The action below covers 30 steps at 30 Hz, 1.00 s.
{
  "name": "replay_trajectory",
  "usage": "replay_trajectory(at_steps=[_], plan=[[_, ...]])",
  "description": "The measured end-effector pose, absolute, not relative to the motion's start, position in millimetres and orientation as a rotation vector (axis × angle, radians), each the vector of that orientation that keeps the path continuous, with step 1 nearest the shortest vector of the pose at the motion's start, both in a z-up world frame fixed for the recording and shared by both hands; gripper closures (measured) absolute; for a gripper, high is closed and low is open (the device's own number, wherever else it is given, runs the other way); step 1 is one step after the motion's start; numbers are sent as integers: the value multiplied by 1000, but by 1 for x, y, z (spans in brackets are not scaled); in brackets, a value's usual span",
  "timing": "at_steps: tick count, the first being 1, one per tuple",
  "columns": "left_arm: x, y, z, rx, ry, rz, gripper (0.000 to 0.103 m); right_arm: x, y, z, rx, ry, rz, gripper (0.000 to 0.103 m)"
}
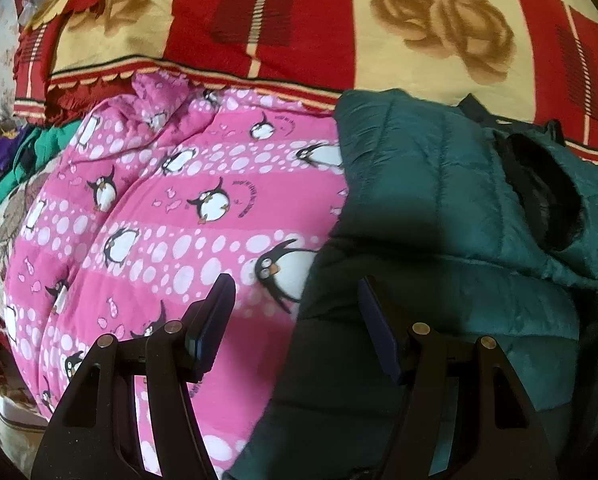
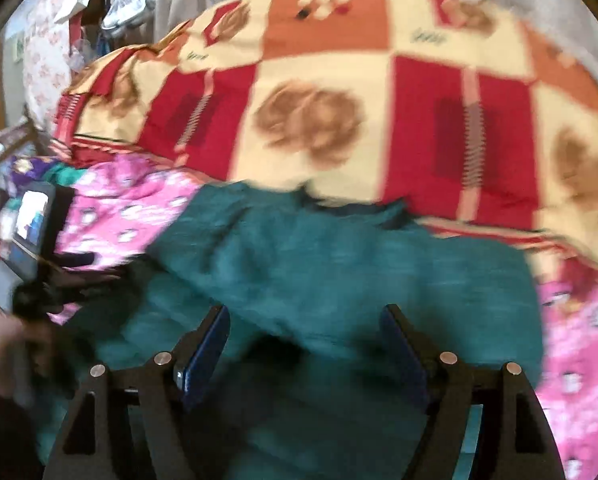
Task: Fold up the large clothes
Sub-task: 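Release the sleeve with the right gripper and smooth the folded jacket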
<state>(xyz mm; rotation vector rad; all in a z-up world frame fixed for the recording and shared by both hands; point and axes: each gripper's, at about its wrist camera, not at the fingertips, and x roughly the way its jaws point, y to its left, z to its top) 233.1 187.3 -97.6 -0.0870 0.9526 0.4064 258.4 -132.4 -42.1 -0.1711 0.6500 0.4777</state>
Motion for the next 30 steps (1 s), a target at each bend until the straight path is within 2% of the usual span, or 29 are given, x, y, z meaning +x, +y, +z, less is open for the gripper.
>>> replay_trajectory(at_steps=[4, 6, 10, 14, 15, 16, 17, 20, 24, 30], plan=[[229, 169, -69, -210, 795, 169, 39, 277, -181, -48, 41, 717, 362, 28], [241, 154, -57, -291, 767, -12, 39, 282, -200, -41, 91, 686, 318, 28], [280, 108, -56, -265, 804, -173, 39, 287, -220, -35, 119, 657, 253, 28], [317, 80, -85, -287, 931, -198, 40, 291, -233, -36, 148, 673, 261, 28], [318, 78, -91, -306, 940, -191, 43, 292, -239, -36, 157, 671, 255, 28], [318, 79, -92, -321, 934, -178, 65, 294, -244, -37, 163, 674, 247, 28], [317, 81, -92, -336, 927, -170, 81, 293, -247, -37, 160, 677, 238, 28], [308, 87, -79, -332, 873, -135, 86, 294, -254, -39, 156, 688, 201, 28], [295, 100, -52, -287, 784, -72, 87, 296, -256, -40, 145, 707, 178, 28], [280, 160, -29, -307, 711, 26, 87, 293, -255, -41, 123, 706, 164, 28]])
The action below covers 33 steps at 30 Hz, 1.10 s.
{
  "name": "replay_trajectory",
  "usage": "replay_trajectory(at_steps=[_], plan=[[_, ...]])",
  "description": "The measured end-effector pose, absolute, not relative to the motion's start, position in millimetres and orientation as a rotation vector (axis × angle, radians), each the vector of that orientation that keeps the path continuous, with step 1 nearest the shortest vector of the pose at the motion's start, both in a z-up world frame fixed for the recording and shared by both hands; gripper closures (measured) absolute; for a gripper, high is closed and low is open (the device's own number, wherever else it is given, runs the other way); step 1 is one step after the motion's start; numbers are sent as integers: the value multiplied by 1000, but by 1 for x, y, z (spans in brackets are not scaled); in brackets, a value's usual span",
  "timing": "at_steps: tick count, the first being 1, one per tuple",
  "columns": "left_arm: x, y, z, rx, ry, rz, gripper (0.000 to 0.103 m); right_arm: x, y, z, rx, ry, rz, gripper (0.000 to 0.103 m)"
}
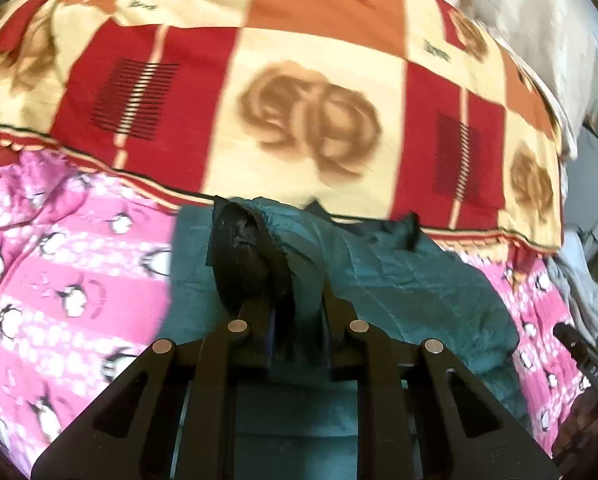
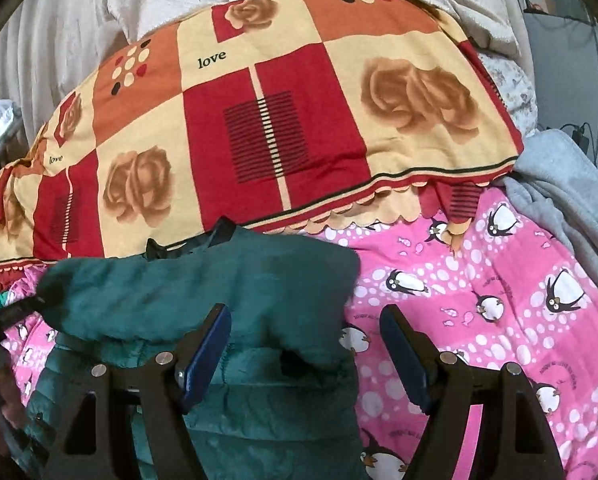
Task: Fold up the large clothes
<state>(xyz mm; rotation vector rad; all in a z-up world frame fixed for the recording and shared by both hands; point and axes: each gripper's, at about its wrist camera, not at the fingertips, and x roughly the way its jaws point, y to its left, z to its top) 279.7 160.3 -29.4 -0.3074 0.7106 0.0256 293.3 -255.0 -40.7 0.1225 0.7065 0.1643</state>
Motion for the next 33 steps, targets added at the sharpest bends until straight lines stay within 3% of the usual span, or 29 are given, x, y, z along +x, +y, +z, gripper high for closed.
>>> replay_trajectory(at_steps=[7, 12, 17, 18, 20, 23, 27, 30, 33], plan=[[282, 187, -58, -283, 744, 78, 87, 296, -248, -45, 95, 726, 153, 28], [285, 187, -90, -312, 813, 74, 81, 299, -243, -50, 77, 740, 143, 28], [255, 202, -36, -323, 563, 219, 80, 305, -239, -52, 64, 747, 138, 28], [251, 204, -26, -330, 527, 233, 77, 308, -239, -51, 59, 741, 138, 28], [249, 203, -9, -329, 479, 247, 56, 313, -242, -47, 52, 720, 129, 28], [268, 189, -11, -277, 524, 225, 54, 326, -257, -38, 71, 648, 87, 29], [305, 174, -58, -221, 701, 212, 54, 343, -249, -35, 107, 605, 207, 56], [321, 169, -102, -187, 861, 244, 52, 360, -220, -50, 74, 670, 338, 59], [323, 165, -115, -150, 894, 244, 50, 386, -207, -96, 79, 869, 398, 59]])
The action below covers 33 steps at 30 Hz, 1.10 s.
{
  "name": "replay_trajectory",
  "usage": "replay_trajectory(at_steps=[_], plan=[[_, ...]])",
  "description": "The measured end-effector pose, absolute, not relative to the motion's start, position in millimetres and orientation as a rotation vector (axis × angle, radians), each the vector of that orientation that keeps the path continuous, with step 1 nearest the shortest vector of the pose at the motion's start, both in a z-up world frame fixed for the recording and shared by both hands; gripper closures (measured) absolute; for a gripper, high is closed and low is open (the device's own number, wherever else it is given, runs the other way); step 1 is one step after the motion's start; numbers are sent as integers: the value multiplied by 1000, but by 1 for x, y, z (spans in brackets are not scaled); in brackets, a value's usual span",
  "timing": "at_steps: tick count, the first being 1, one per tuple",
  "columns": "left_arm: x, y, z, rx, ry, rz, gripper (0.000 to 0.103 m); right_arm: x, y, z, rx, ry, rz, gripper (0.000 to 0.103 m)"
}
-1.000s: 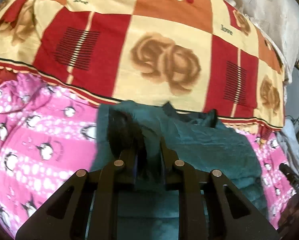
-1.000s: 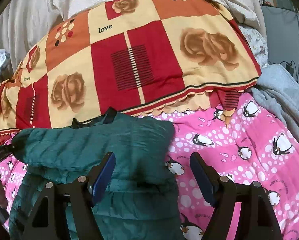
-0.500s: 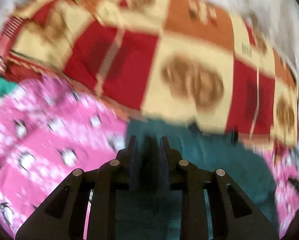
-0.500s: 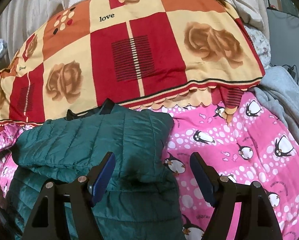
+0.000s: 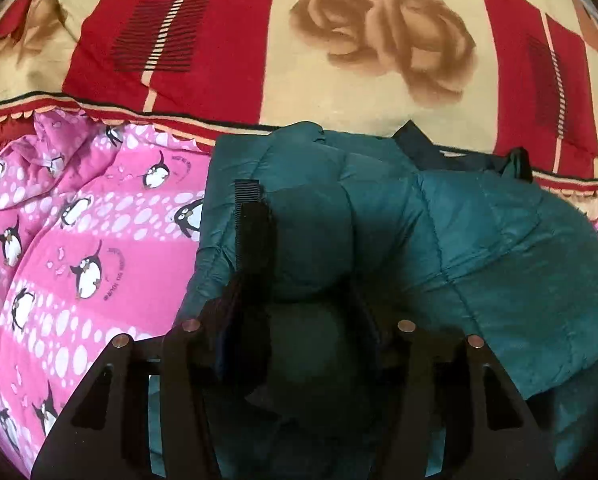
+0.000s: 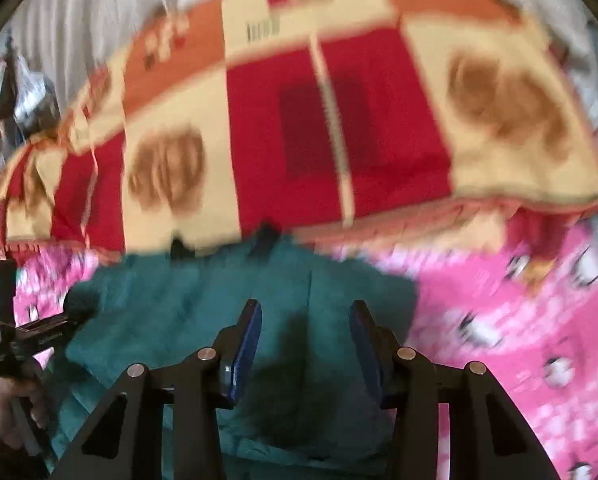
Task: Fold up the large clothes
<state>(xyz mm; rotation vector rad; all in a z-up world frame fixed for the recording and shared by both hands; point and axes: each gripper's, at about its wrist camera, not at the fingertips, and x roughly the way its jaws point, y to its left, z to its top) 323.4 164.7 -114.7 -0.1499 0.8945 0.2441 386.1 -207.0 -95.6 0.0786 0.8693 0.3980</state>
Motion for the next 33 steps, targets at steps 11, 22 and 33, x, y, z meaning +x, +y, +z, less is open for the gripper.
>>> replay_trajectory(at_steps=[11, 22, 33], plan=[[314, 171, -112, -218, 877, 199, 44, 388, -211, -117, 76, 954, 396, 58], [322, 157, -112, -184, 880, 219, 42, 427, -139, -112, 35, 924, 357, 57], [321, 165, -118, -197, 880, 227, 38, 416, -125, -113, -65, 879, 327, 57]])
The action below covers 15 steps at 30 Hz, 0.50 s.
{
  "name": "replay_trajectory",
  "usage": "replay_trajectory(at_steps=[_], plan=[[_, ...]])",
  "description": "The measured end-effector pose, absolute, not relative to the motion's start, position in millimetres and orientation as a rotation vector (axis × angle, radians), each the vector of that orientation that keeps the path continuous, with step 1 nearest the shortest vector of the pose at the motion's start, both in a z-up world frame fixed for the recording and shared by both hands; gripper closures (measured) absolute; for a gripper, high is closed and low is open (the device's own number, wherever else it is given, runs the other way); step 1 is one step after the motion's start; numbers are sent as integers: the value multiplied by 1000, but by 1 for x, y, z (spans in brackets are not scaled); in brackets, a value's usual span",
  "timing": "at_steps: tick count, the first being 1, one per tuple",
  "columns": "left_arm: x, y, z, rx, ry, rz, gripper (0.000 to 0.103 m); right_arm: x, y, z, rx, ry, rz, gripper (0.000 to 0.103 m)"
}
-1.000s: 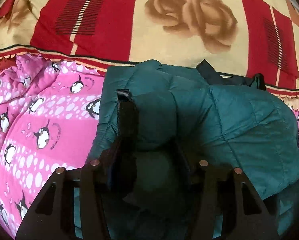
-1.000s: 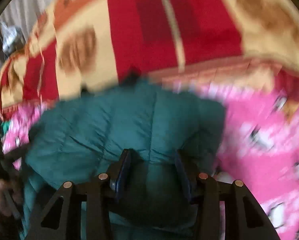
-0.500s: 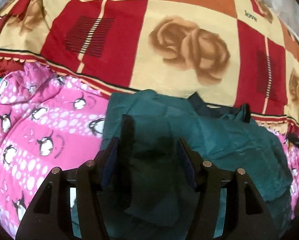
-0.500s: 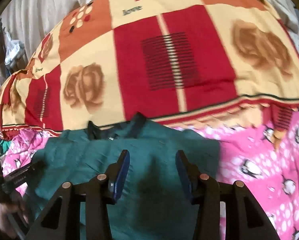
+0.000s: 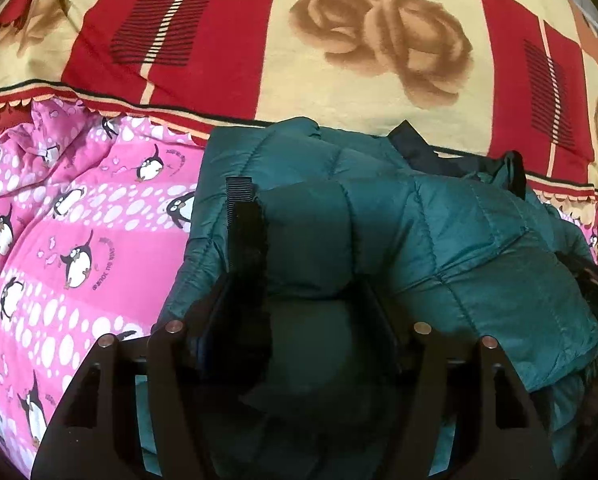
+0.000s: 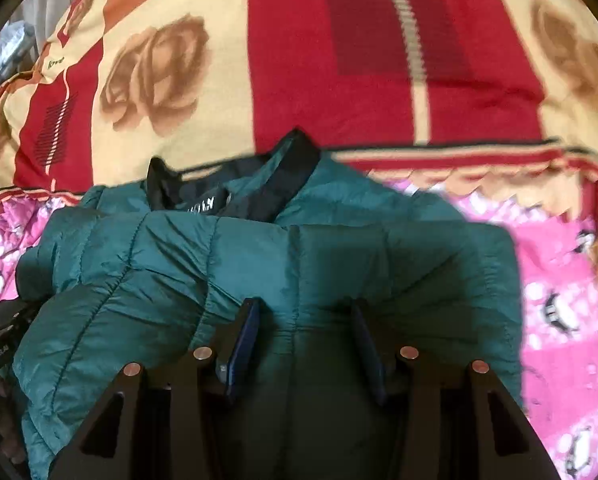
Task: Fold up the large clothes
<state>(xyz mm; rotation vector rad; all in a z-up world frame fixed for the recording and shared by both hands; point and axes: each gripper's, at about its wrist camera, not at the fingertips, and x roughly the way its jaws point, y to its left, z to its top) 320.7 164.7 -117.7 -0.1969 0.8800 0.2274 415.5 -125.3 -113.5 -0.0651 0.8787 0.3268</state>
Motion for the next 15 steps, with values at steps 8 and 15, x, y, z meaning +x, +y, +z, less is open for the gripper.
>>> replay_trajectory(at_steps=[8, 15], plan=[[318, 163, -116, -193, 875, 222, 35, 369, -100, -114, -127, 925, 348, 57], [312, 169, -109, -247, 862, 198, 35, 367, -101, -120, -147, 902, 341, 57]])
